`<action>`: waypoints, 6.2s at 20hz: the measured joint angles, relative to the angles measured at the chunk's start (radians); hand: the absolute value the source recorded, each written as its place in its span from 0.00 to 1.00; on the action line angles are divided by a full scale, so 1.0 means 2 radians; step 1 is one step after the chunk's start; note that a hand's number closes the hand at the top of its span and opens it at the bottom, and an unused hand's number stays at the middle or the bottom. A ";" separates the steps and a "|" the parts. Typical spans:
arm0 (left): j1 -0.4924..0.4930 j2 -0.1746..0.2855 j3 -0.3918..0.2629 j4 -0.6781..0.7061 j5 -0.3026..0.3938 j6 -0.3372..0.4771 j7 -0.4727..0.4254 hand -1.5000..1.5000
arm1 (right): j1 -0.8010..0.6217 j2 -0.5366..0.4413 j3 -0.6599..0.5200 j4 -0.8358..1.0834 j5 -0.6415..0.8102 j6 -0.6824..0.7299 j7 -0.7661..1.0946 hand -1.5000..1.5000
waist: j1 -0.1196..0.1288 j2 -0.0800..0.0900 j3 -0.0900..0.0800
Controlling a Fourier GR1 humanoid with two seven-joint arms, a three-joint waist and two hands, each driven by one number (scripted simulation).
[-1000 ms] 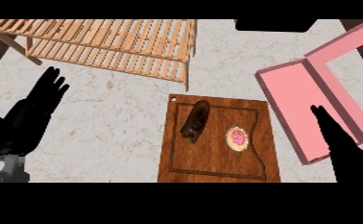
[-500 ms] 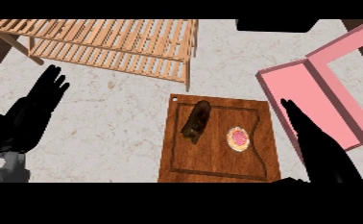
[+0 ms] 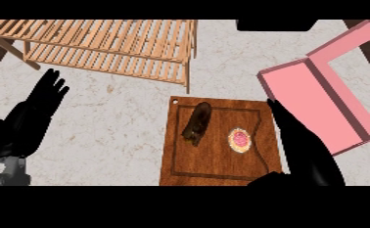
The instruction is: Pick the cupcake from the cutting board and place it in the cardboard box
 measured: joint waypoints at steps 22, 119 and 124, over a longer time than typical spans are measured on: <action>0.008 -0.018 0.007 -0.012 -0.013 -0.004 0.008 0.50 | -0.046 0.138 -0.017 0.098 0.086 0.078 0.001 0.00 | -0.004 0.000 0.001; 0.002 -0.080 0.079 -0.027 -0.075 -0.067 0.051 0.50 | -0.311 0.154 -0.270 0.203 0.391 0.224 -0.155 1.00 | -0.006 0.000 0.002; 0.004 -0.083 0.083 -0.023 -0.080 -0.075 0.045 0.50 | -0.270 0.145 -0.292 0.225 0.393 0.185 -0.186 1.00 | -0.004 0.001 0.002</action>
